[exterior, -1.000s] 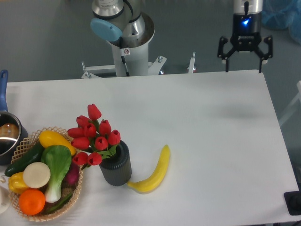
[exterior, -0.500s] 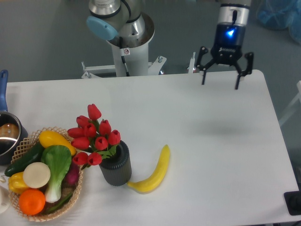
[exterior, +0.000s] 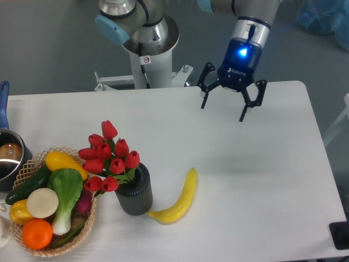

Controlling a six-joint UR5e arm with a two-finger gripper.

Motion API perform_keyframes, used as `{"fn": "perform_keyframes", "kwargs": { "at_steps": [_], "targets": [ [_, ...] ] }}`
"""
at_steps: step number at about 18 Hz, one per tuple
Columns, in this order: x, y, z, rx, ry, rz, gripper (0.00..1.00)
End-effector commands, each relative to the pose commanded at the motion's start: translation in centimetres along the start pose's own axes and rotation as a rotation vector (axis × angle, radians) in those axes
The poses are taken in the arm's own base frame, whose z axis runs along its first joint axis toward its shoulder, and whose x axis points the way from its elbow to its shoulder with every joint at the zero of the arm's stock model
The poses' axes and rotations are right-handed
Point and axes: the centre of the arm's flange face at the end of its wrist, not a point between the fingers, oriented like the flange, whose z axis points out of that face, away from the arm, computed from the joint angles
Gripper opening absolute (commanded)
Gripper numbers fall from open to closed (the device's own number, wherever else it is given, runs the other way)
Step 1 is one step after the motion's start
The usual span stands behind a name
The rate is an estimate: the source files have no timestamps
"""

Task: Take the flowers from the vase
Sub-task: 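Move the open gripper toward the red tulips in the black vase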

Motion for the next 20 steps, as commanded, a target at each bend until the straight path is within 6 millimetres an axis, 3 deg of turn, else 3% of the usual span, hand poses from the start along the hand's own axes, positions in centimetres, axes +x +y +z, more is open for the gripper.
{"fn": "perform_keyframes", "kwargs": {
  "at_steps": [2, 6, 12, 17, 20],
  "targets": [
    [-0.6, -0.2, 0.6, 0.011, 0.014, 0.006, 1.00],
    [0.0, -0.5, 4.0, 0.009, 0.083, 0.141, 1.00],
    [0.4, -0.3, 5.4, 0.100, 0.144, 0.256, 1.00],
    [2.2, 2.1, 8.6, 0.174, 0.237, 0.299, 1.00],
    [2.1, 1.9, 9.2, 0.203, 0.255, 0.299, 1.00]
  ]
}}
